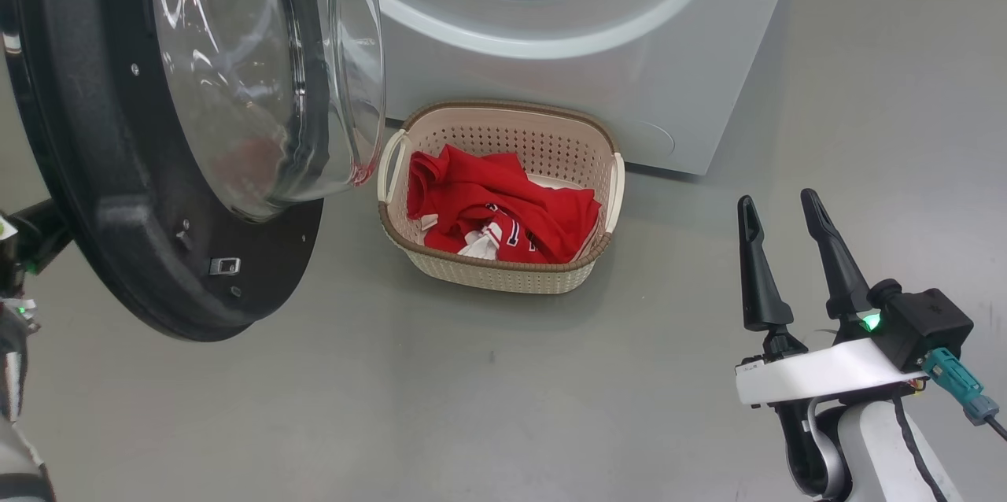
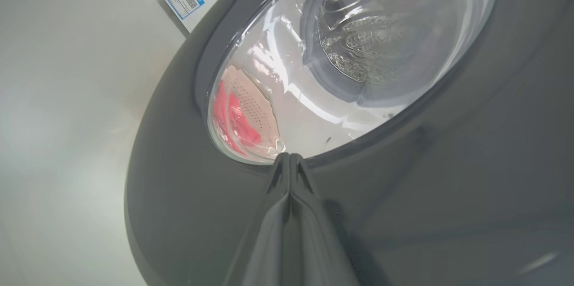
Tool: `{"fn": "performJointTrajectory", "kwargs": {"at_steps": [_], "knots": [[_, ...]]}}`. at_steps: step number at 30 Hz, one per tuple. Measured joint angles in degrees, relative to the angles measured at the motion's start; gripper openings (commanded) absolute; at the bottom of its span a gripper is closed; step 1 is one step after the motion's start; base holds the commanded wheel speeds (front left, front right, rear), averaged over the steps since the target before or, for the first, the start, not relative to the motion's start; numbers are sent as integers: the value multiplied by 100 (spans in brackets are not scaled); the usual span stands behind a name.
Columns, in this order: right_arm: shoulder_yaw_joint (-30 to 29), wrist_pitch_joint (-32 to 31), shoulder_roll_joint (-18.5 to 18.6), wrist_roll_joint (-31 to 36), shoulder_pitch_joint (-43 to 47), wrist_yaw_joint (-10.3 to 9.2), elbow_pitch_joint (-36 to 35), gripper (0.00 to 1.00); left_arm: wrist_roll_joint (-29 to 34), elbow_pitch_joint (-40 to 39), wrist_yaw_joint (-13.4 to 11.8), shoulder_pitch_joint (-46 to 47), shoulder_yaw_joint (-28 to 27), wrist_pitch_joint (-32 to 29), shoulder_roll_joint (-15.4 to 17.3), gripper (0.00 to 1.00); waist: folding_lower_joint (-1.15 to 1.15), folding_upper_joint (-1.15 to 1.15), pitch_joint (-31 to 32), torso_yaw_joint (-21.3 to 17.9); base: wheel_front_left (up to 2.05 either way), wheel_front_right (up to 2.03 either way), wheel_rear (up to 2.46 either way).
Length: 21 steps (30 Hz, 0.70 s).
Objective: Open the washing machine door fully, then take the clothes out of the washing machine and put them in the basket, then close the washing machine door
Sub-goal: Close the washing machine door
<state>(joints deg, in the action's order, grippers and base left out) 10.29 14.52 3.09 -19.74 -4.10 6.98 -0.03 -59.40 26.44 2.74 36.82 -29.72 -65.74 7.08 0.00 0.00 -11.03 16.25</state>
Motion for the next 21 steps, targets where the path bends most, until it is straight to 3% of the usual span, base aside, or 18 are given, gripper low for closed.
{"fn": "performJointTrajectory", "kwargs": {"at_steps": [10,16,21], "knots": [[-14,0,-8,-49,104,0,37,100,948,-664,366,-760,233,1091,140,0,0,0,119,-5,0,0,0],[-29,0,-15,-69,118,0,37,100,1321,-1068,422,-1252,326,1936,193,0,0,0,193,23,0,0,0],[-13,0,-26,-90,131,0,35,100,1796,-1606,460,-1706,777,2795,332,0,0,0,223,32,0,0,0]]}}
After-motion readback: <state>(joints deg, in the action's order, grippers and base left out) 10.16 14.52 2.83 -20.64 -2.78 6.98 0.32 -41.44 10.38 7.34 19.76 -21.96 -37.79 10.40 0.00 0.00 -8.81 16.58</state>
